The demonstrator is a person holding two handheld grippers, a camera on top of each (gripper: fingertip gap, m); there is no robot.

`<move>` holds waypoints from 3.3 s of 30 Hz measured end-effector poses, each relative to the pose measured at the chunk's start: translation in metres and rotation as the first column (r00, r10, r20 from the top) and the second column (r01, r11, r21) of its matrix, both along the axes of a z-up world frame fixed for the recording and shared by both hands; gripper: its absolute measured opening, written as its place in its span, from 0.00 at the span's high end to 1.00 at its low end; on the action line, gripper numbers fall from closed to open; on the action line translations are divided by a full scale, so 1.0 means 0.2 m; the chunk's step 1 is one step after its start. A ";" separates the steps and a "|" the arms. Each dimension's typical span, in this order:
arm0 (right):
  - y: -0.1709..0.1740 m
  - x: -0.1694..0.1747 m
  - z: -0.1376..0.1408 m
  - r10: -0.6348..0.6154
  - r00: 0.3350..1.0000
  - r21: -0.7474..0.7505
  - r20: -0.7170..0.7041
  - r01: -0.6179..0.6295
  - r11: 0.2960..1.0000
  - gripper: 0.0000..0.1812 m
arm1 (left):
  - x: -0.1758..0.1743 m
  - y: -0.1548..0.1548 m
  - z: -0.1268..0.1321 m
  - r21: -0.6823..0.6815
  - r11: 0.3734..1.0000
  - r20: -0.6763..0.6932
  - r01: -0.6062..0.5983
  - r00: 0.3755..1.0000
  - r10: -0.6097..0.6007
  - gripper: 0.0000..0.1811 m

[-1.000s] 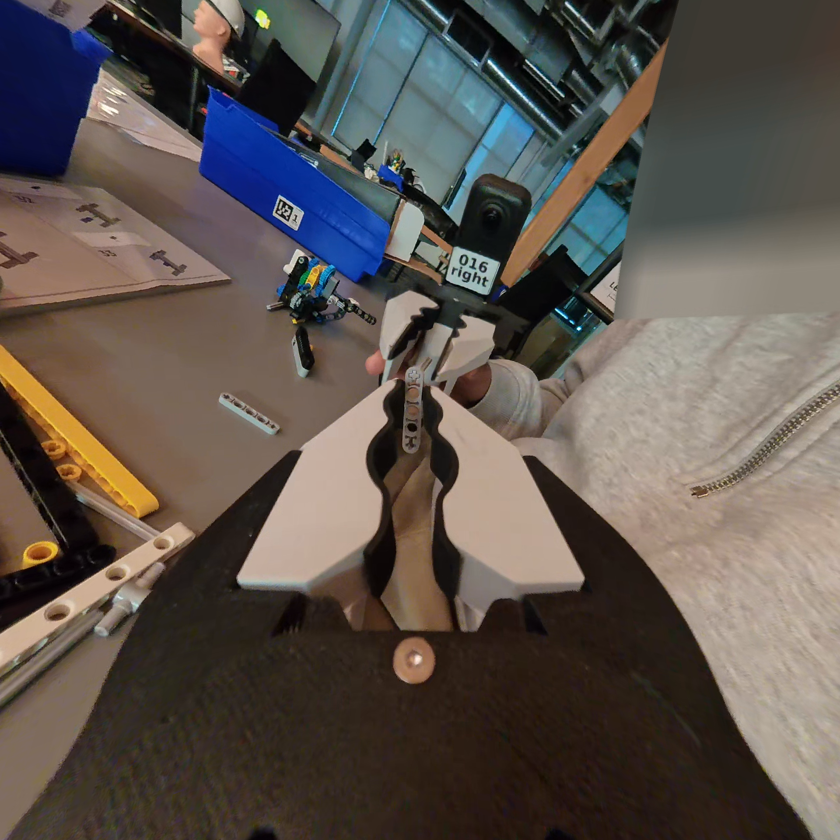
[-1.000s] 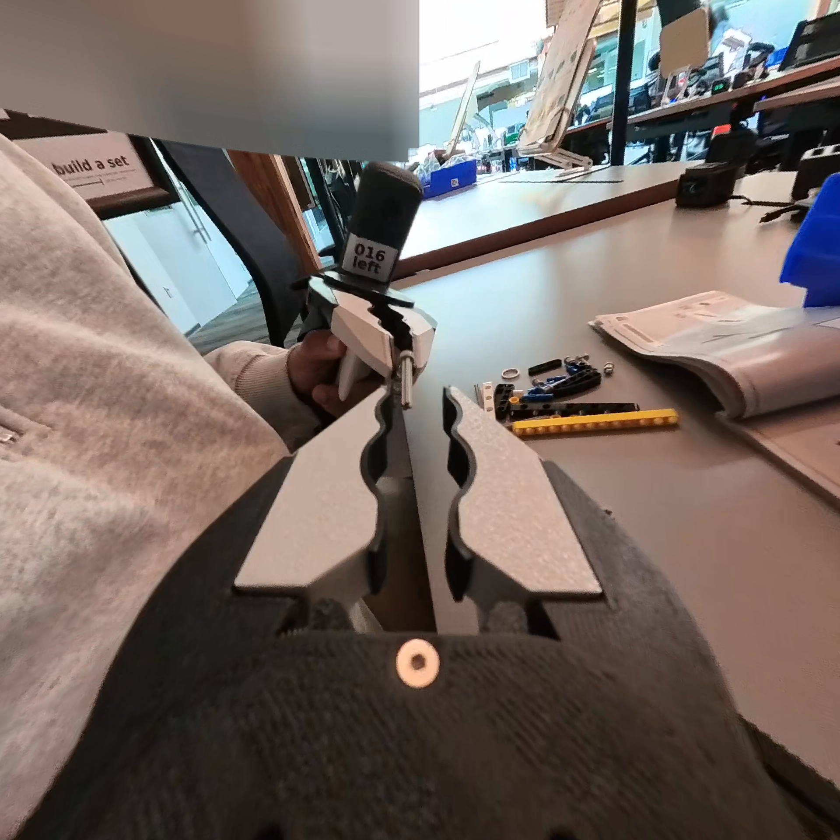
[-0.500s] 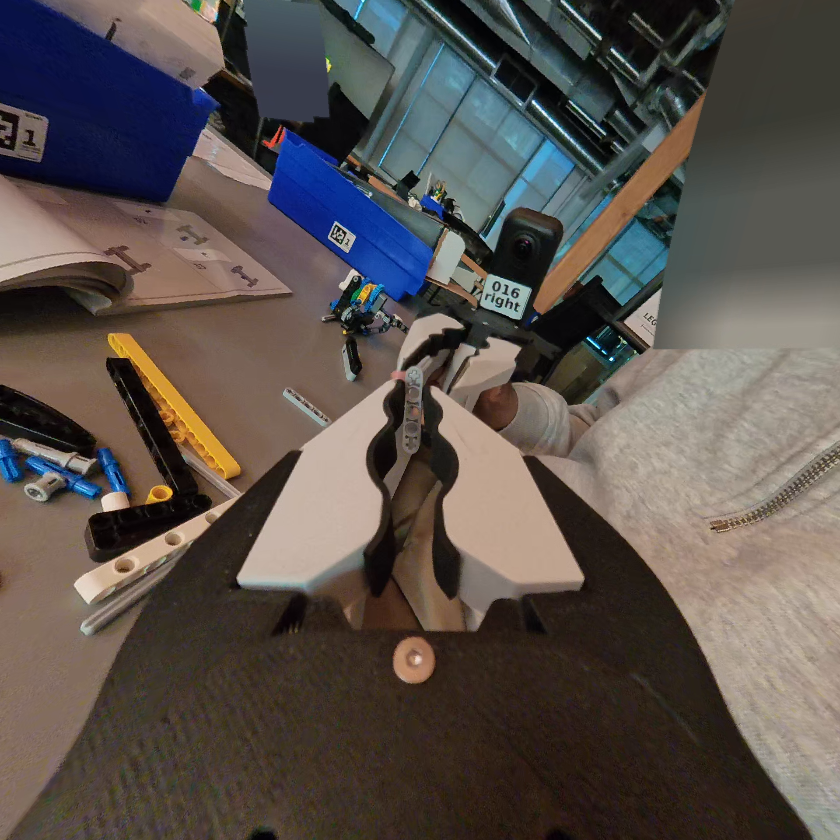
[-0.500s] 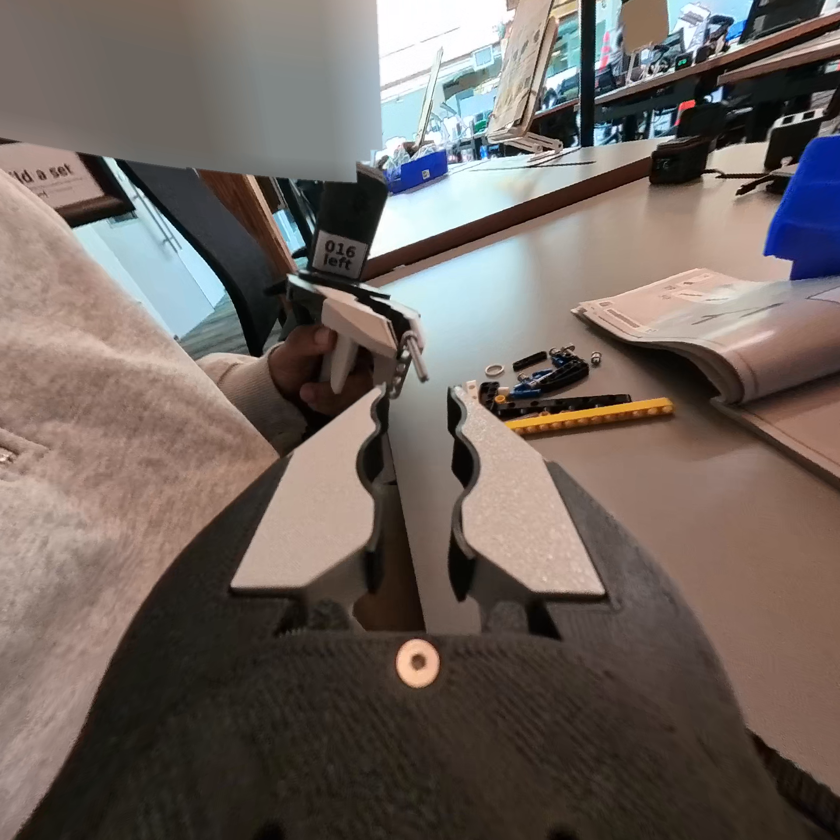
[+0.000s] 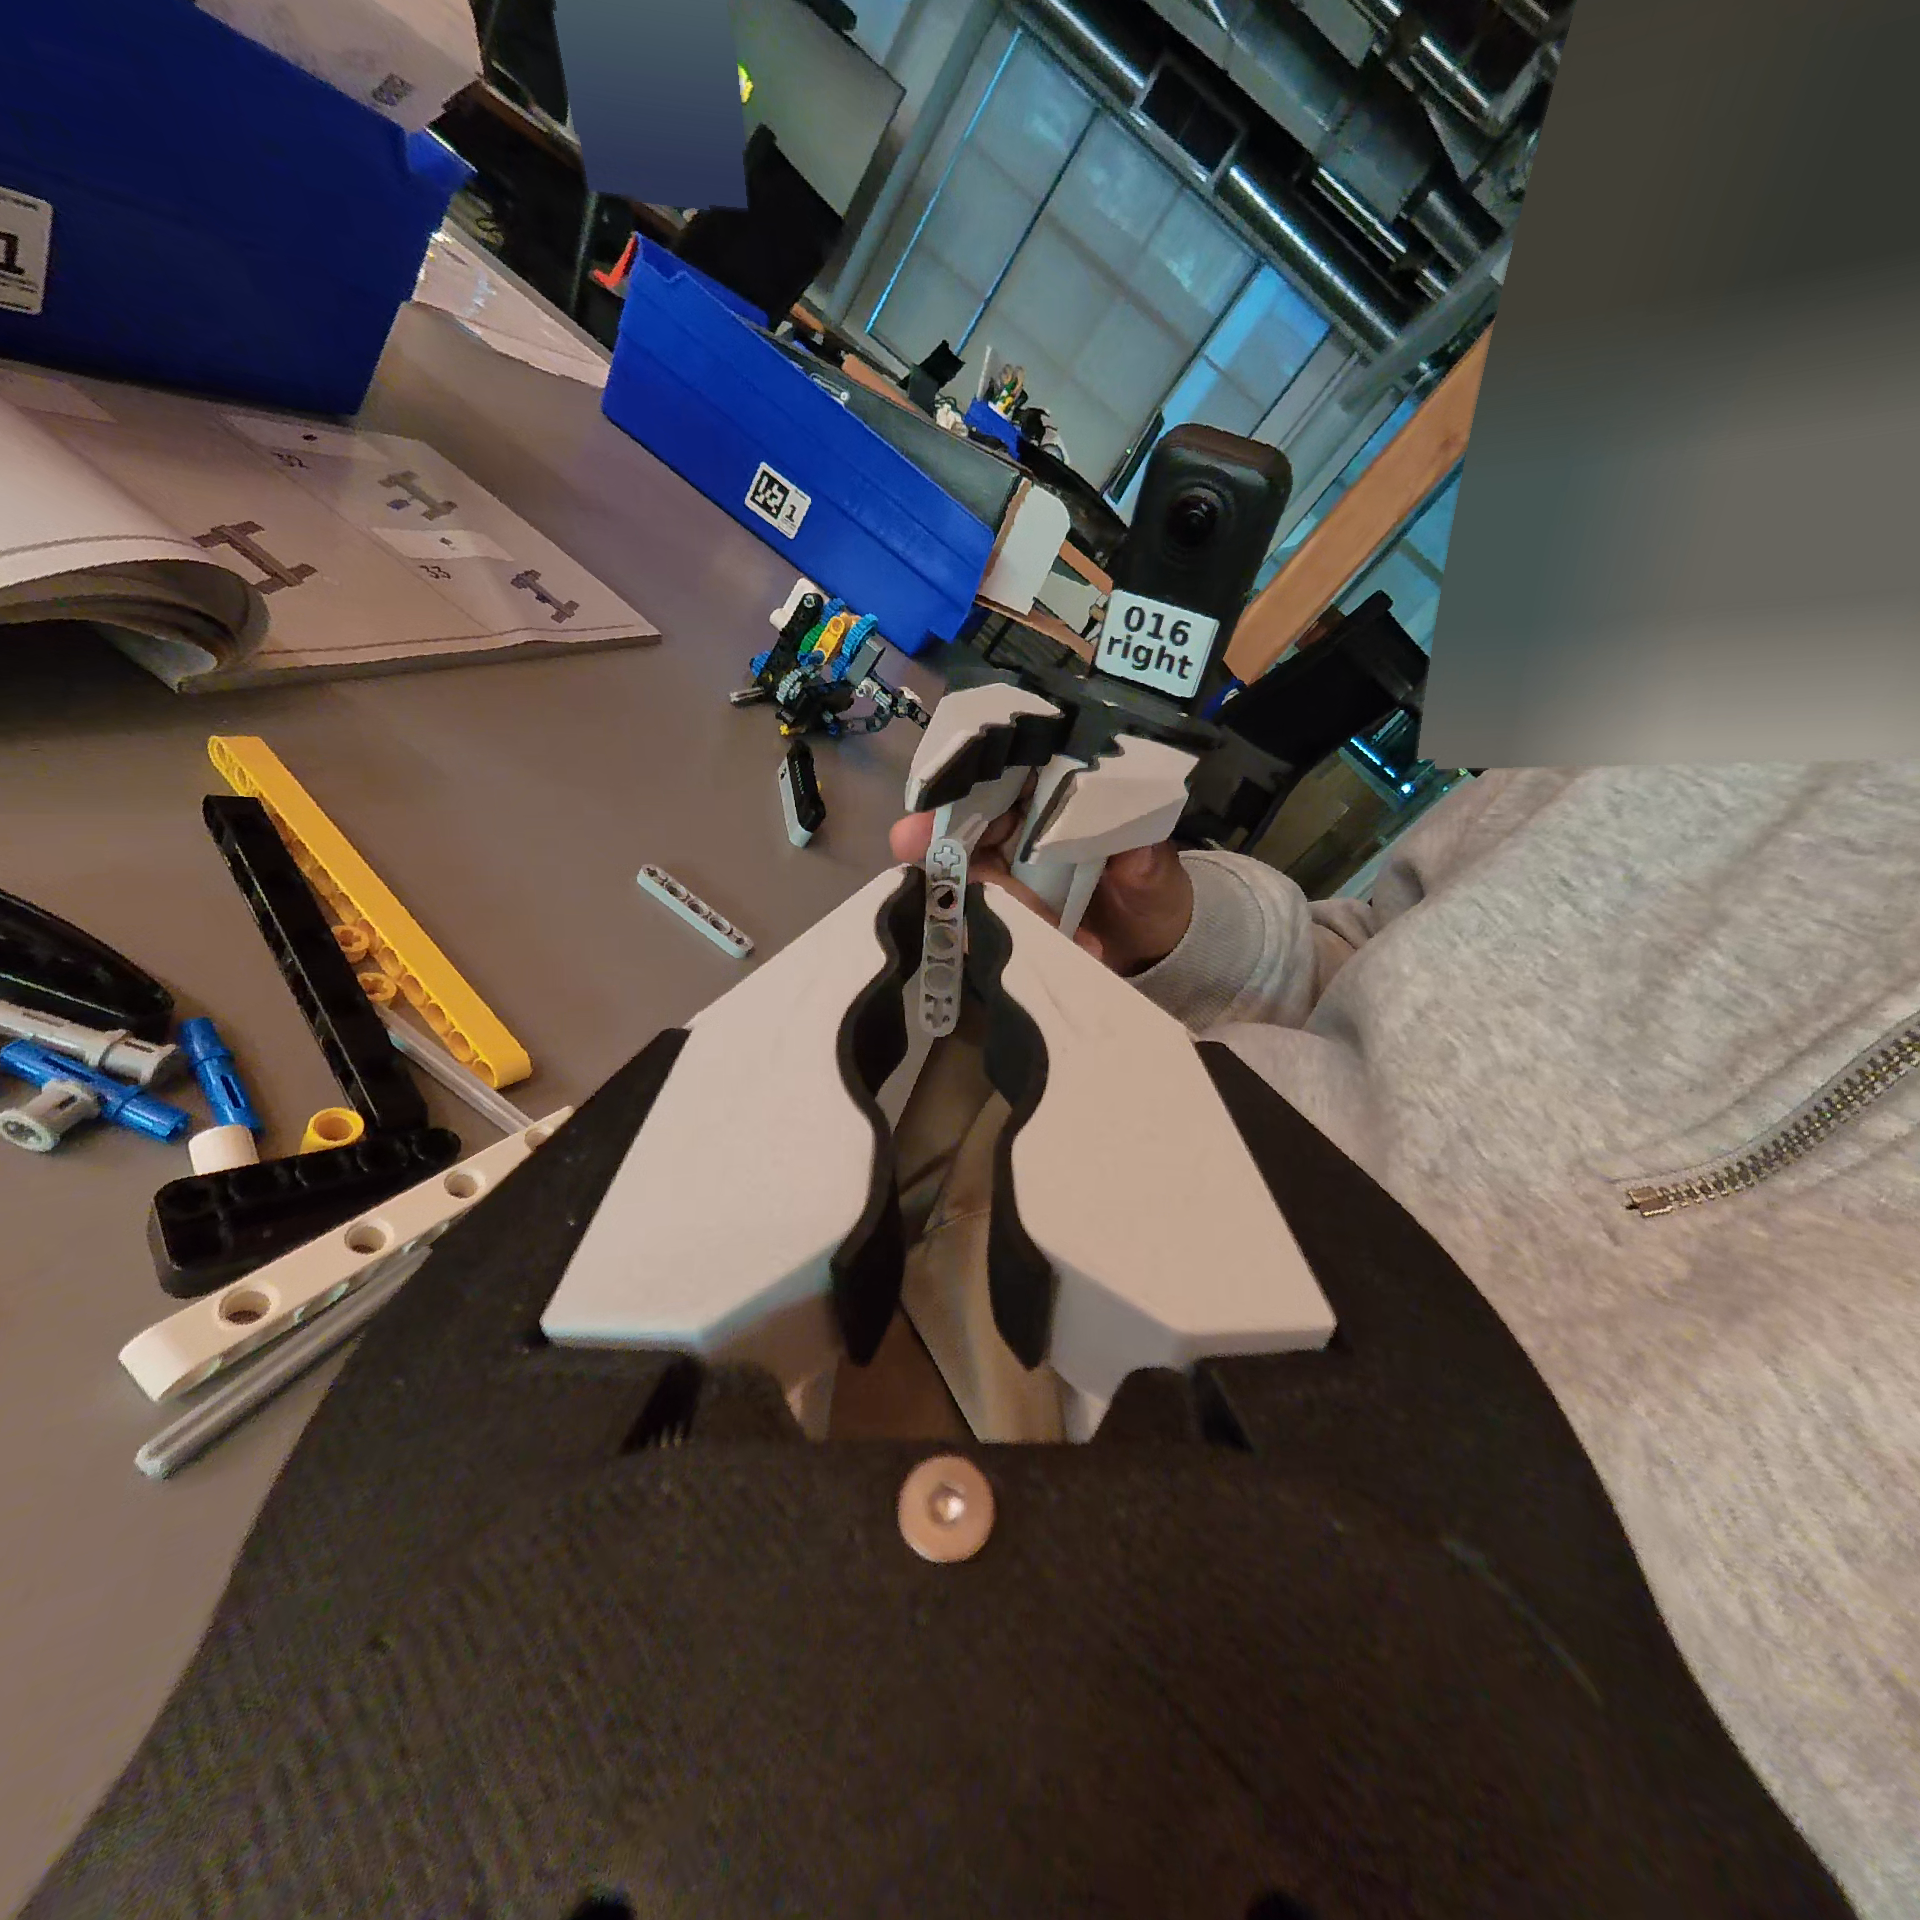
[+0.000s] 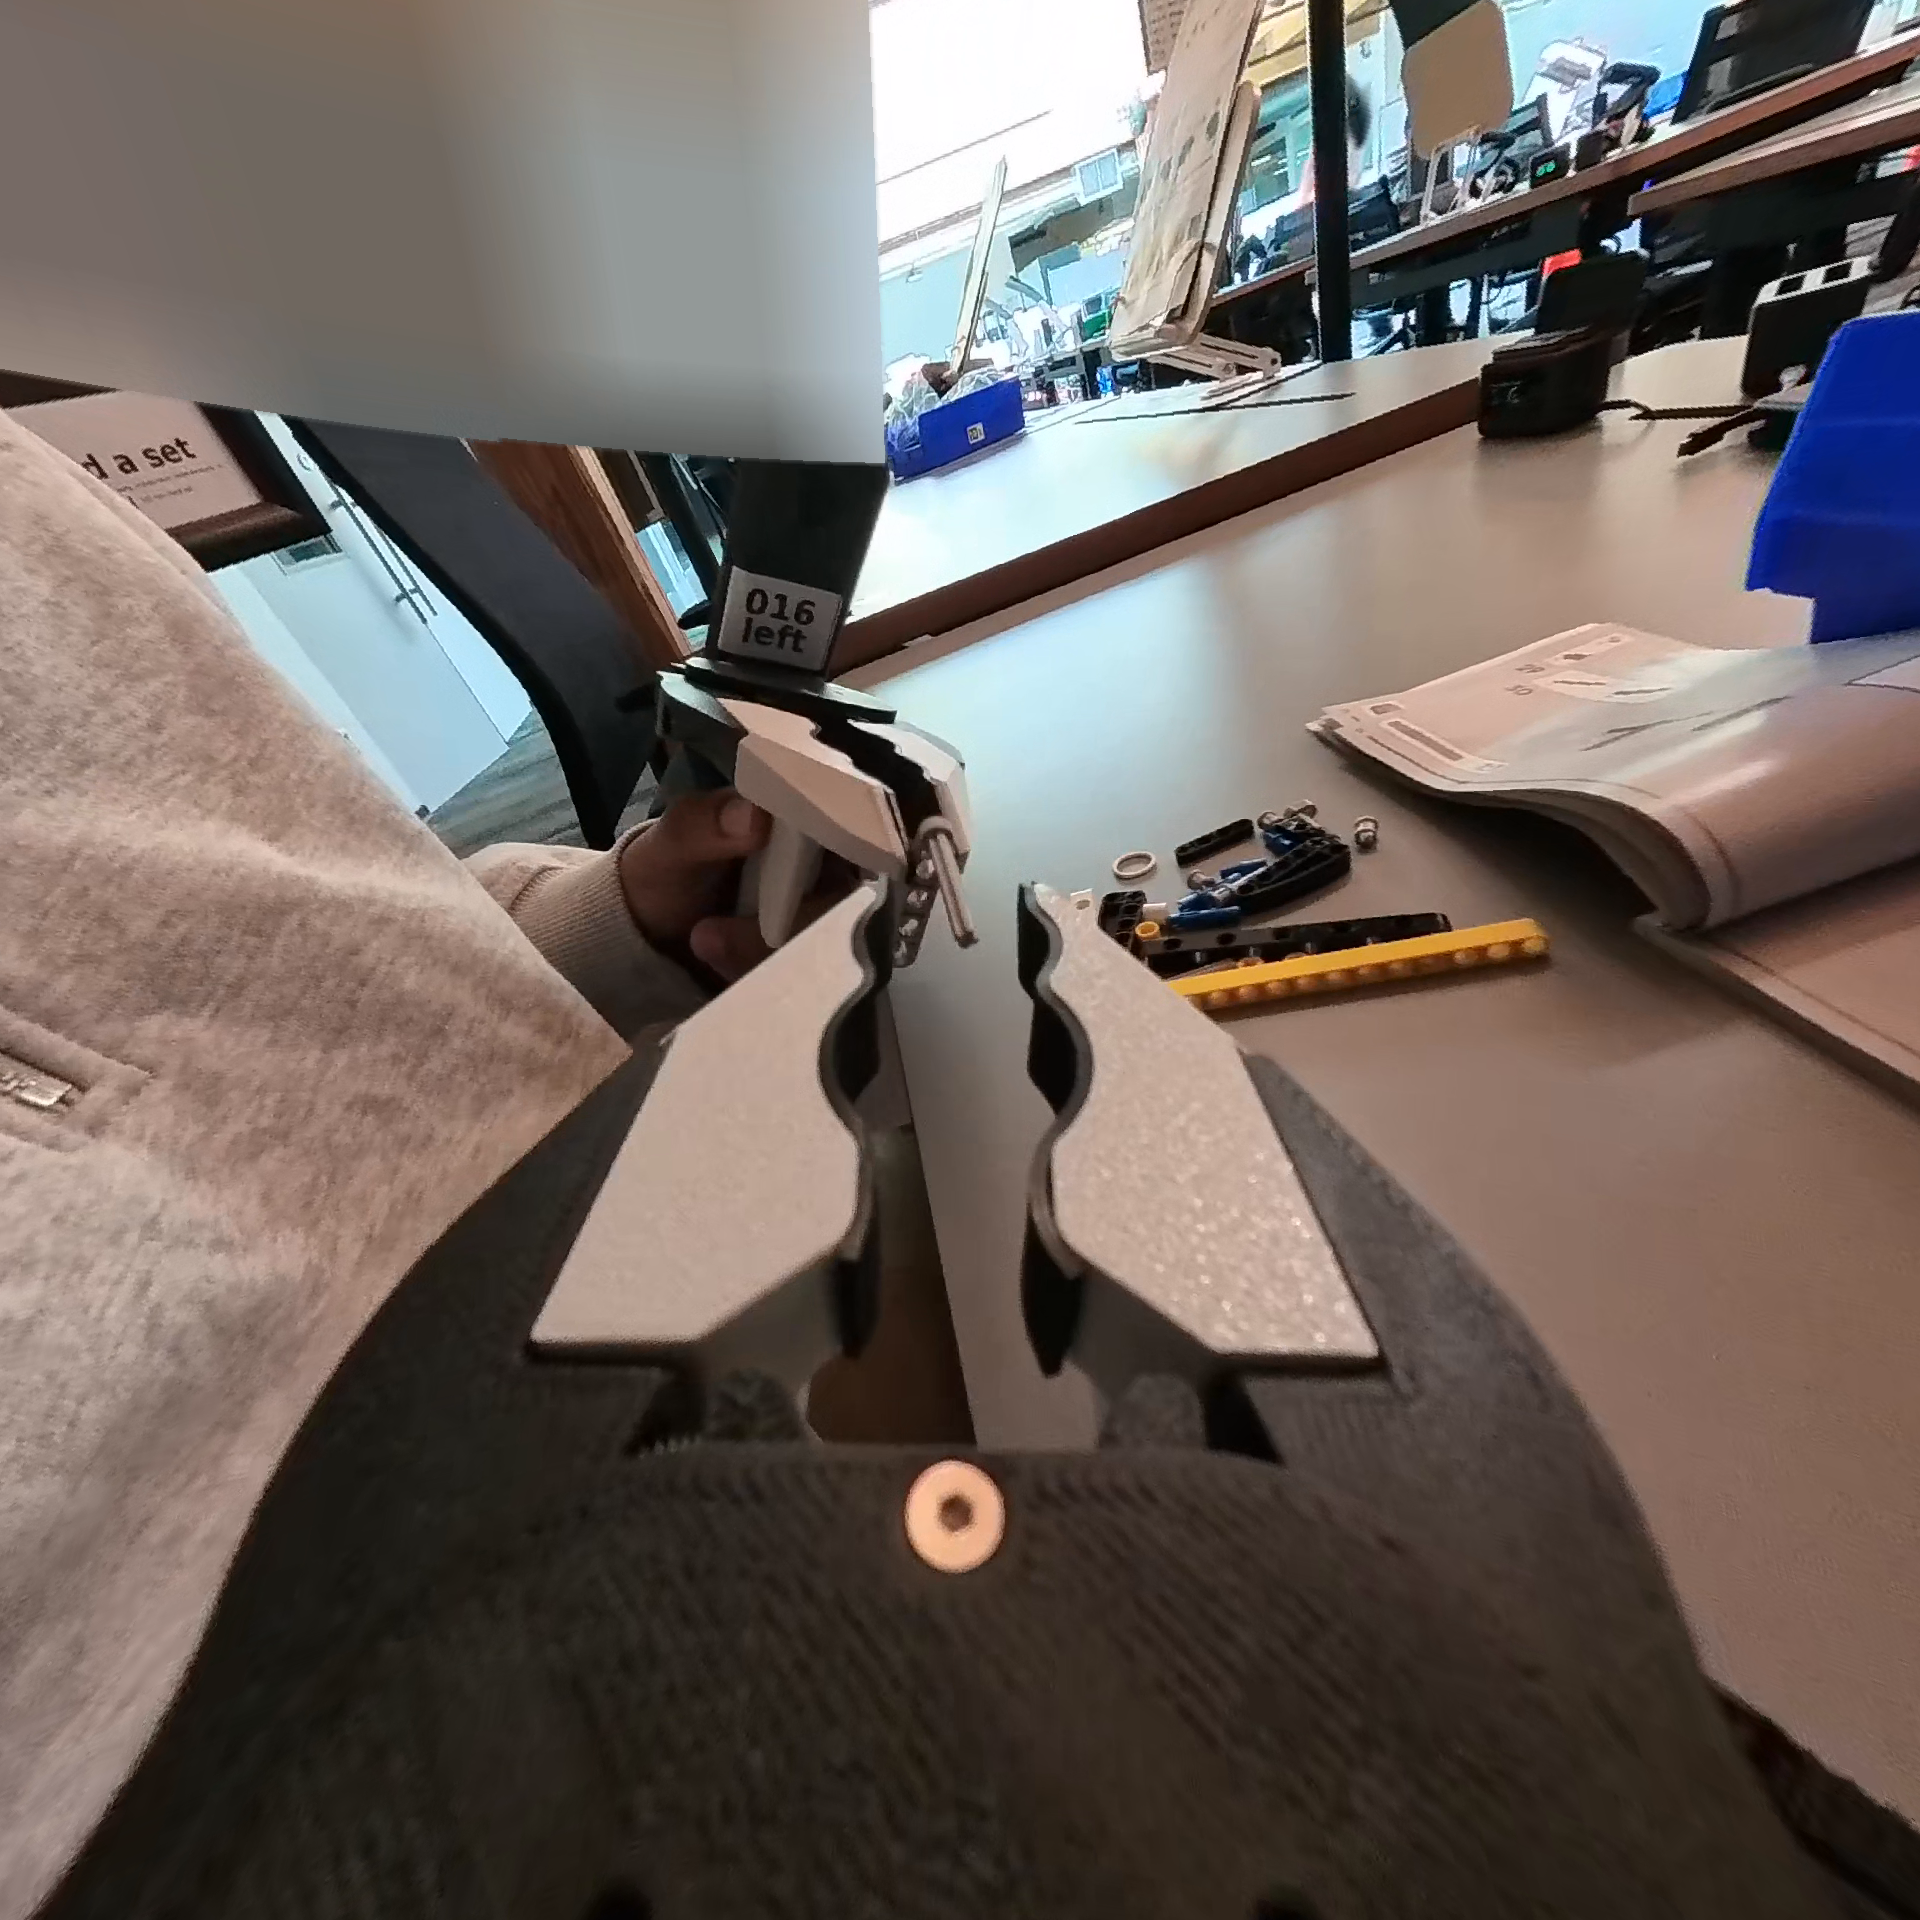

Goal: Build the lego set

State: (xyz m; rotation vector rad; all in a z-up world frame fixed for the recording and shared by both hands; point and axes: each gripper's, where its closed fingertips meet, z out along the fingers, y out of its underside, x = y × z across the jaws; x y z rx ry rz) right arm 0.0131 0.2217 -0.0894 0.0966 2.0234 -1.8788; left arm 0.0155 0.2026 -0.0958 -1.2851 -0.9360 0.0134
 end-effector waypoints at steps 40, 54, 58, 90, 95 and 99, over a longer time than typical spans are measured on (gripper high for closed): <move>-0.04 -0.06 -0.06 -0.060 0.989 0.089 0.135 0.048 0.995 0.99 | -0.03 0.02 -0.10 -0.156 0.987 0.030 -0.050 0.998 0.055 0.81; -0.06 -0.06 0.00 -0.088 0.978 0.025 0.190 0.085 0.996 0.68 | -0.05 -0.03 -0.12 -0.359 0.915 -0.076 -0.185 0.983 0.169 0.98; 0.02 -0.05 0.11 0.033 0.979 -0.107 0.201 -0.012 0.994 0.58 | 0.00 0.03 -0.03 -0.151 0.987 -0.049 -0.049 0.998 0.042 0.98; -0.02 0.10 0.18 0.135 0.962 -0.242 0.237 -0.076 0.967 0.78 | 0.07 0.14 0.05 -0.024 0.998 -0.069 0.066 0.995 -0.068 1.00; -0.03 0.09 0.17 0.145 0.955 -0.242 0.259 -0.081 0.967 0.78 | 0.06 0.14 0.04 -0.066 0.997 -0.072 0.049 0.996 -0.053 1.00; -0.03 0.09 0.16 0.153 0.948 -0.236 0.278 -0.087 0.968 0.78 | 0.06 0.15 0.03 -0.076 0.996 -0.069 0.047 0.996 -0.053 1.00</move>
